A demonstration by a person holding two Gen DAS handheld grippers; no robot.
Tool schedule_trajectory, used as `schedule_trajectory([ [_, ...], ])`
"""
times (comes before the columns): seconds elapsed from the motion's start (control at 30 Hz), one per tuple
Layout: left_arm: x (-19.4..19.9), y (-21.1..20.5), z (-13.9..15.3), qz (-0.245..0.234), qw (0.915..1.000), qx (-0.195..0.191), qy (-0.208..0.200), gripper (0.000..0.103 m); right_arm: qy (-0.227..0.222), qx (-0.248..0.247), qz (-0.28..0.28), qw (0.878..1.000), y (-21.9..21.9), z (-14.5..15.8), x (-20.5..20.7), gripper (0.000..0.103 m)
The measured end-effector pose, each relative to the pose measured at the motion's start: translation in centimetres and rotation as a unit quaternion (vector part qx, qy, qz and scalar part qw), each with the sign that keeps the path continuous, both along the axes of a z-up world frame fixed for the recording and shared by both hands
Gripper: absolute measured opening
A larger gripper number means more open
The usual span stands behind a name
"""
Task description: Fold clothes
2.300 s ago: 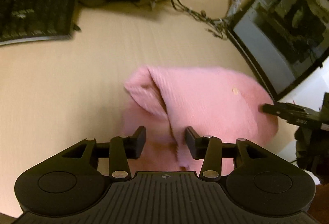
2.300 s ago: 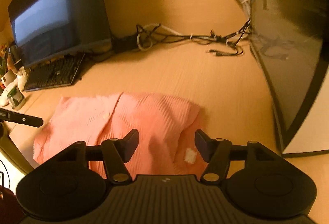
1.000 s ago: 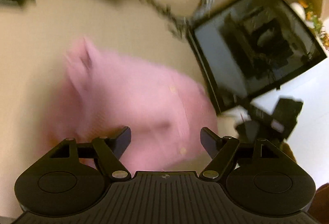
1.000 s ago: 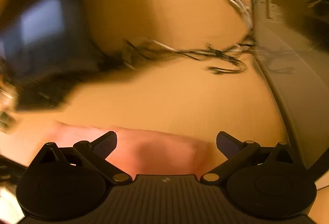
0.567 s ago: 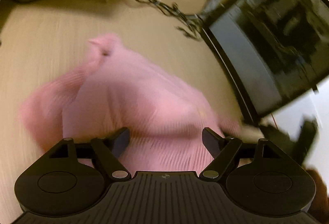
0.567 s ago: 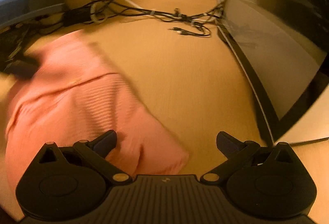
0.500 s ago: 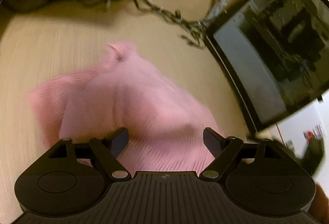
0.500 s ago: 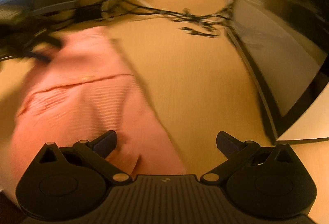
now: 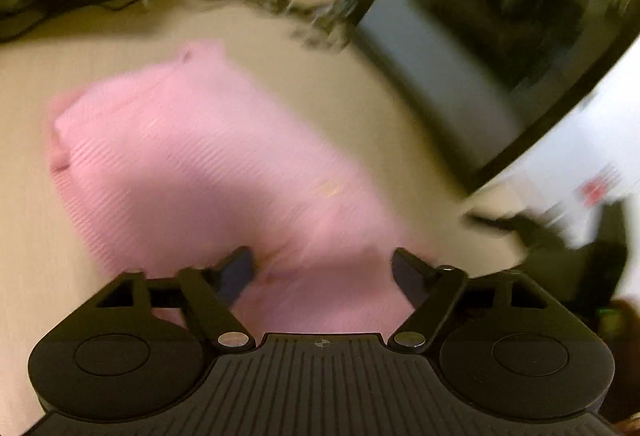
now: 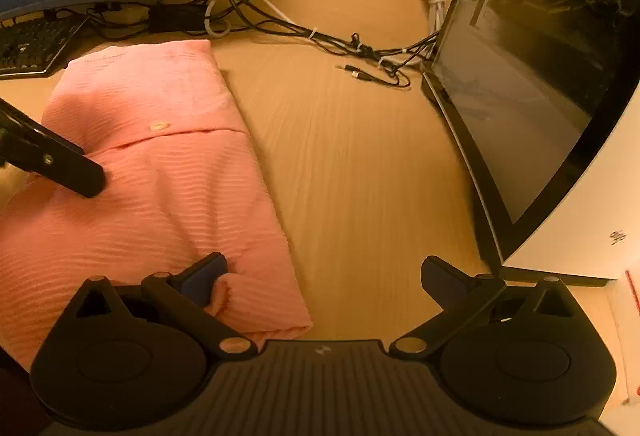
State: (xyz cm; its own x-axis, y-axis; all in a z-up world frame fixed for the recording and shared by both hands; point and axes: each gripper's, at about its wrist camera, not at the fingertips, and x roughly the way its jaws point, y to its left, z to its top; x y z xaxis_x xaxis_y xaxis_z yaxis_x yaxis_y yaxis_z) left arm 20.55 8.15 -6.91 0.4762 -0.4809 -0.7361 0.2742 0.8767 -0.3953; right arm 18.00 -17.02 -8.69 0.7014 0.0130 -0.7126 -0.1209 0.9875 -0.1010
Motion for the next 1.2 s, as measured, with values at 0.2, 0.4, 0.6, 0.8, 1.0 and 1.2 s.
schedule_trajectory([
  [0.2, 0.9, -0.3, -0.1, 0.004, 0.9994, 0.033, -0.013, 0.071, 0.008, -0.009, -0.002, 1.000, 1.4, -1.0, -0.7, 0.103],
  [0.4, 2.3, -0.1, -0.3, 0.024, 0.9974, 0.061, -0.028, 0.077, -0.002, 0.030, 0.016, 0.999, 3.1, -1.5, -2.1, 0.103],
  [0.6, 2.5, -0.1, -0.1, 0.031, 0.9960, 0.081, -0.021, 0.079, 0.019, 0.073, 0.002, 0.997, 2.1, -1.7, -1.6, 0.103],
  [0.8, 2.5, 0.0, 0.0, 0.029, 0.9957, 0.087, -0.013, 0.081, 0.022, 0.071, -0.001, 0.997, 2.0, -1.7, -1.6, 0.103],
  [1.0, 2.5, 0.3, -0.1, 0.022, 0.9960, 0.085, -0.011, 0.082, 0.037, 0.068, -0.026, 0.997, 2.4, -1.5, -1.3, 0.103],
  [1.2, 2.3, 1.5, -0.3, 0.014, 0.9968, 0.078, -0.012, 0.087, 0.060, 0.063, -0.075, 0.993, 3.5, -1.3, -1.2, 0.103],
])
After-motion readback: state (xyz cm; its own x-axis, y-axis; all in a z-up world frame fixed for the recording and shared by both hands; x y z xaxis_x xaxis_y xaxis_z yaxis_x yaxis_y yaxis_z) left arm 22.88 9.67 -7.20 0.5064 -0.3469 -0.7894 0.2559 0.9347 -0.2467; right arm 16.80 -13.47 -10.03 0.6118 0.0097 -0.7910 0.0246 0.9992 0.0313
